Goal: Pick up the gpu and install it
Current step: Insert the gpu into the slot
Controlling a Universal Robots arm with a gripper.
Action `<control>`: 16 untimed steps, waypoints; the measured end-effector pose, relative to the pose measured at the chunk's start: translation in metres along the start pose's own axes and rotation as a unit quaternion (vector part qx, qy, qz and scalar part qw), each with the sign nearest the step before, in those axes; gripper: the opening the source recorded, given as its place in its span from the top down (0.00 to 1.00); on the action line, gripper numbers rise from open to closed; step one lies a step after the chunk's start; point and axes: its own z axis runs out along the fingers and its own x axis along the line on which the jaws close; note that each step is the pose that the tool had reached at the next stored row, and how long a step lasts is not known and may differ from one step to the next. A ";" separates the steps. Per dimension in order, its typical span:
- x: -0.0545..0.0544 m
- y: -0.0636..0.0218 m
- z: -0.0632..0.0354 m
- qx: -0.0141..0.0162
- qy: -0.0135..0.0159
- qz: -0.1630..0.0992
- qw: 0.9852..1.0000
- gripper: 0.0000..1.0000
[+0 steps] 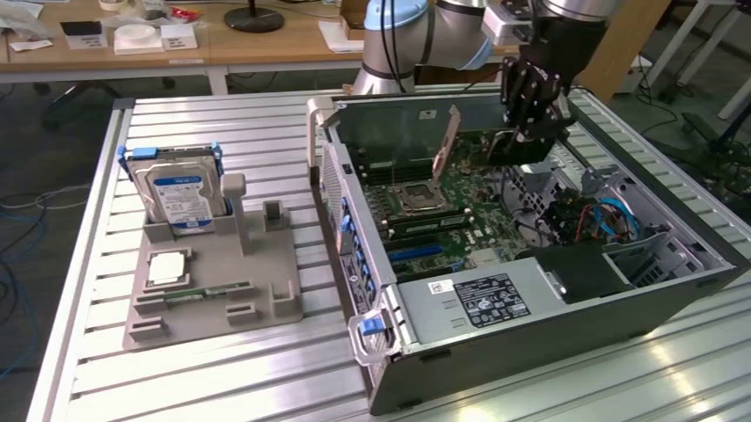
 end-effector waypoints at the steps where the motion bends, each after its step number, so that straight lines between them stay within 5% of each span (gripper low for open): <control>1: 0.000 0.0027 0.0001 0.000 0.000 0.000 1.000 0.73; 7: 0.001 0.0173 0.0008 0.000 0.000 0.000 1.000 0.73; 16: 0.009 0.0230 0.0056 0.000 0.000 0.000 1.000 0.73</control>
